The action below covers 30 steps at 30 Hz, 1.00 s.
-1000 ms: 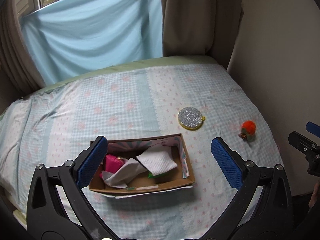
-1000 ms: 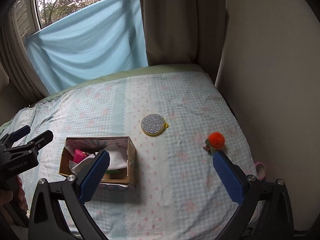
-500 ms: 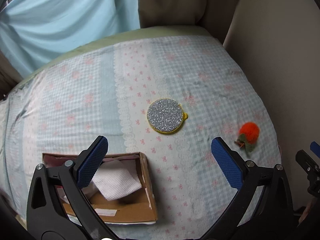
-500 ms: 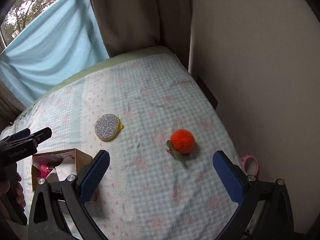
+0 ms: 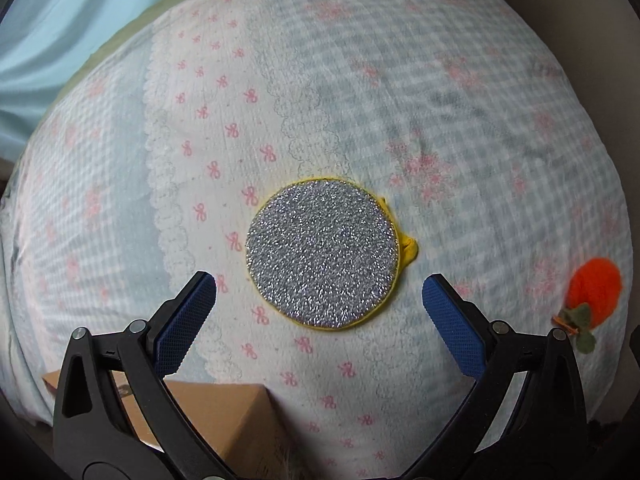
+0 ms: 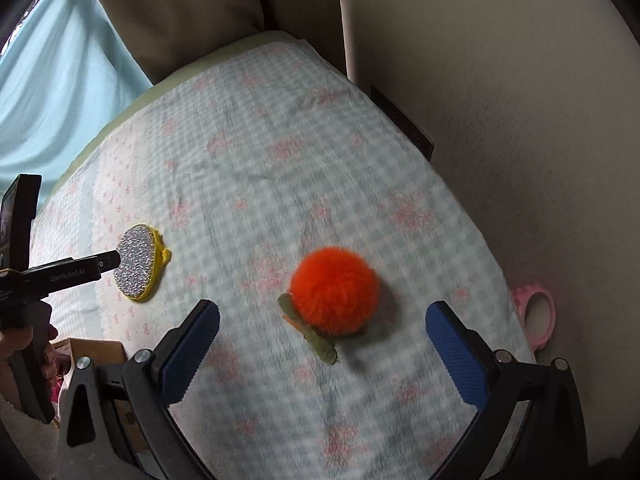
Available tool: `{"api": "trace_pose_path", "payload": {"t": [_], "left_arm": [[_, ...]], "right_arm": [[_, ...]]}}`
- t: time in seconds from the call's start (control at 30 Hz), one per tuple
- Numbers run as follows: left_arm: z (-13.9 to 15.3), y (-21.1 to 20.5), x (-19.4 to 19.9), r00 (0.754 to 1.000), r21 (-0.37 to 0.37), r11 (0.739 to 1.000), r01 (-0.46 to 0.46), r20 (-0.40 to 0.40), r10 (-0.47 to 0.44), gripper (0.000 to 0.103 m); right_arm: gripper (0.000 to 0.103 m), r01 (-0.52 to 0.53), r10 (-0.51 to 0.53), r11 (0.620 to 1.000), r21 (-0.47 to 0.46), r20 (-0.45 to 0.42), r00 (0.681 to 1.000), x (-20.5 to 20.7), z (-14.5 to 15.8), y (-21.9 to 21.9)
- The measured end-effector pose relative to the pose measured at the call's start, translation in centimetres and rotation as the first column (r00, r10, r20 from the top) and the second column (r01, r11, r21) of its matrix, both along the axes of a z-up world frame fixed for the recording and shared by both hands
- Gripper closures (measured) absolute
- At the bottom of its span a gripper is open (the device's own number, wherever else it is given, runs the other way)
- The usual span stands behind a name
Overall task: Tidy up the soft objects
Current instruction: 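Grasp the glittery silver pad with the left tool while the right tool grasps the orange pompom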
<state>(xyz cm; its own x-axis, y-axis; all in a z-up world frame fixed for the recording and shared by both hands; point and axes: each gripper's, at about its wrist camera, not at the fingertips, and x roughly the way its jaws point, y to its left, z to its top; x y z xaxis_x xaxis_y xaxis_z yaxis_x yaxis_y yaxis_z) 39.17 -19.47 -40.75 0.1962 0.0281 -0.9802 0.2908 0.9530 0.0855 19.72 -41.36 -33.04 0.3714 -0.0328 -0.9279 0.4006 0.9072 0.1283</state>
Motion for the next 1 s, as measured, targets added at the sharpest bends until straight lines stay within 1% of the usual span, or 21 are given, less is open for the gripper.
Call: {"api": "trace_pose_path", "payload": {"t": [0.17, 0.27, 0.33, 0.37, 0.4, 0.43, 0.47, 0.5, 0.53, 0.57, 0.6, 0.67, 0.7, 0.77, 0.83, 0.87, 0.97, 1.0], "left_arm": [[-4.3, 0.3, 2.2, 0.997, 0.003, 1.0, -0.017, -0.075, 0.018, 0.0], [-6.1, 0.7, 2.9, 0.992, -0.039, 0.999, -0.031, -0.124, 0.026, 0.0], [-6.5, 0.9, 3.0, 0.992, -0.054, 0.998, -0.031, -0.127, 0.024, 0.0], [-6.6, 0.8, 3.0, 0.992, -0.053, 0.998, -0.022, -0.122, 0.015, 0.001], [-6.7, 0.7, 3.0, 0.993, -0.052, 0.999, -0.013, -0.117, 0.007, 0.001], [-6.7, 0.7, 2.9, 0.994, -0.051, 0.999, -0.005, -0.111, 0.0, 0.002], [-6.6, 0.5, 2.8, 0.995, -0.054, 0.999, 0.003, -0.104, -0.008, 0.006], [-6.5, 0.4, 2.6, 0.995, -0.059, 0.998, 0.011, -0.098, -0.017, 0.008], [-6.3, 0.3, 2.5, 0.995, -0.067, 0.997, 0.022, -0.093, -0.029, 0.014], [-6.1, 0.2, 2.4, 0.995, -0.075, 0.996, 0.037, -0.088, -0.043, 0.023], [-6.0, 0.0, 2.1, 0.995, -0.081, 0.995, 0.052, -0.082, -0.059, 0.027], [-5.7, -0.7, 1.6, 0.994, -0.091, 0.993, 0.08, -0.074, -0.086, 0.045], [-5.6, -0.9, 1.4, 0.993, -0.092, 0.992, 0.089, -0.069, -0.095, 0.048], [-5.2, -1.2, 1.3, 0.992, -0.094, 0.99, 0.101, -0.066, -0.107, 0.061], [-4.7, -1.2, 1.2, 0.992, -0.1, 0.99, 0.104, -0.066, -0.111, 0.067], [-4.4, -1.4, 1.1, 0.992, -0.107, 0.989, 0.103, -0.066, -0.11, 0.068], [-3.3, -1.5, 0.3, 0.992, -0.125, 0.987, 0.101, -0.057, -0.109, 0.069], [-2.5, -1.8, 0.5, 0.993, -0.129, 0.986, 0.103, -0.051, -0.11, 0.069]], "right_arm": [[0.001, 0.022, -0.021, 0.999, 0.026, -0.03, 0.999, 1.3, -3.5, -0.3], [0.003, 0.039, -0.038, 0.999, 0.032, -0.043, 0.998, 1.9, -5.2, -0.7], [0.008, 0.047, -0.045, 0.998, 0.042, -0.047, 0.998, 2.2, -6.2, -0.9], [0.012, 0.051, -0.048, 0.998, 0.046, -0.052, 0.997, 2.3, -6.6, -1.0], [0.022, 0.055, -0.052, 0.997, 0.049, -0.059, 0.997, 2.4, -7.0, -1.0], [0.029, 0.058, -0.054, 0.997, 0.057, -0.065, 0.996, 2.6, -7.4, -1.1], [0.042, 0.059, -0.054, 0.996, 0.07, -0.073, 0.996, 2.7, -7.9, -1.2], [0.051, 0.061, -0.054, 0.995, 0.082, -0.082, 0.995, 2.8, -8.3, -1.2], [0.055, 0.065, -0.057, 0.994, 0.086, -0.09, 0.994, 2.8, -8.6, -1.2], [0.063, 0.066, -0.058, 0.994, 0.084, -0.094, 0.994, 2.8, -8.8, -1.1], [0.066, 0.065, -0.057, 0.994, 0.084, -0.094, 0.994, 2.7, -8.9, -1.1], [0.067, 0.062, -0.054, 0.995, 0.077, -0.092, 0.994, 2.5, -8.9, -1.0], [0.067, 0.061, -0.055, 0.995, 0.074, -0.089, 0.995, 2.4, -8.8, -1.0], [0.068, 0.061, -0.055, 0.996, 0.072, -0.079, 0.995, 2.1, -8.6, -1.1], [0.068, 0.057, -0.053, 0.996, 0.07, -0.069, 0.996, 1.9, -8.3, -1.1], [0.068, 0.056, -0.051, 0.996, 0.068, -0.065, 0.997, 1.8, -8.1, -1.2], [0.069, 0.052, -0.049, 0.996, 0.069, -0.051, 0.998, 1.6, -7.5, -1.2], [0.069, 0.051, -0.048, 0.996, 0.068, -0.046, 0.998, 1.5, -7.2, -1.2]]}}
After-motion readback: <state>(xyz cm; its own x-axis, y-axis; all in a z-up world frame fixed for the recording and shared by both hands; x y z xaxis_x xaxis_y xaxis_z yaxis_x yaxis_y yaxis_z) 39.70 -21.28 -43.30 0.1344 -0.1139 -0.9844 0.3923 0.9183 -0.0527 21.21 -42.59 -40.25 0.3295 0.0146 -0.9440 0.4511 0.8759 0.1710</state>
